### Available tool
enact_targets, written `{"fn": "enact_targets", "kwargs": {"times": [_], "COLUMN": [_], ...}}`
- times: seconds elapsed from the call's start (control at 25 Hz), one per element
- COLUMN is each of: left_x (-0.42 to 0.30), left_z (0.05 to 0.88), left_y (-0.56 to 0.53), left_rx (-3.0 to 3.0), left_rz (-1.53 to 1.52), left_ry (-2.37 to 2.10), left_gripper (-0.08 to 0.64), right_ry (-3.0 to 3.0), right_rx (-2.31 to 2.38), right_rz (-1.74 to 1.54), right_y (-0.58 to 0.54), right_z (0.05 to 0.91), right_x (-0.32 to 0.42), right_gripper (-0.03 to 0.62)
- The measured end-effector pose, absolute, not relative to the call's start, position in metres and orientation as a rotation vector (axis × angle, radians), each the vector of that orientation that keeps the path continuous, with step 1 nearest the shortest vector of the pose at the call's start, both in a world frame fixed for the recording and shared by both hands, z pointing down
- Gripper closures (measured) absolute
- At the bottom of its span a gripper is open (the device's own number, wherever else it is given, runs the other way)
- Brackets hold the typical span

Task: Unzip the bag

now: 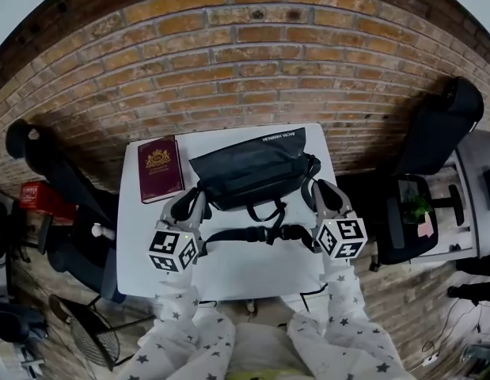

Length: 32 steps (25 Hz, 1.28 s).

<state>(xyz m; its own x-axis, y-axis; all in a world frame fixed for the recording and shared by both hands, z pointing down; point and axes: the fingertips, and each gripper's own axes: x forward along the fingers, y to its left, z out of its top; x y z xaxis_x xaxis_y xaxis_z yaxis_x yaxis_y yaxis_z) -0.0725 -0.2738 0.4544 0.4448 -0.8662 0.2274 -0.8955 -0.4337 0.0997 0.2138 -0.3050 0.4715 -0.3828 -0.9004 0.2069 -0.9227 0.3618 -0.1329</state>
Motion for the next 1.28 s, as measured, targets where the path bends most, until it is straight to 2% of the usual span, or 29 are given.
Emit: {"fn": "enact_targets", "kwargs": {"times": [0.12, 0.52, 1.28], "left_x": [-0.07, -0.065, -0.08], "left_z": [0.443, 0.41, 0.352], "left_y": [-0.264, -0.237, -0.209], "left_rx": [2.51, 2.539, 2.516], "left_rz": [0.202, 0.154, 0.075], "left_ry": [-1.555, -1.606, -1.802], "left_gripper": [0.56, 0.56, 0.561], "right_ry": [-2.575, -2.774, -2.92], "right_rx": [1.657, 1.529, 1.496], "right_rz": [0.316, 0.273, 0.208], "right_y": [-0.299, -0.279, -0.258], "right_z": [0.453, 0.406, 0.335], "right_x": [0.205, 0.176, 0.172], "right_gripper": [0.583, 0.583, 0.583]}}
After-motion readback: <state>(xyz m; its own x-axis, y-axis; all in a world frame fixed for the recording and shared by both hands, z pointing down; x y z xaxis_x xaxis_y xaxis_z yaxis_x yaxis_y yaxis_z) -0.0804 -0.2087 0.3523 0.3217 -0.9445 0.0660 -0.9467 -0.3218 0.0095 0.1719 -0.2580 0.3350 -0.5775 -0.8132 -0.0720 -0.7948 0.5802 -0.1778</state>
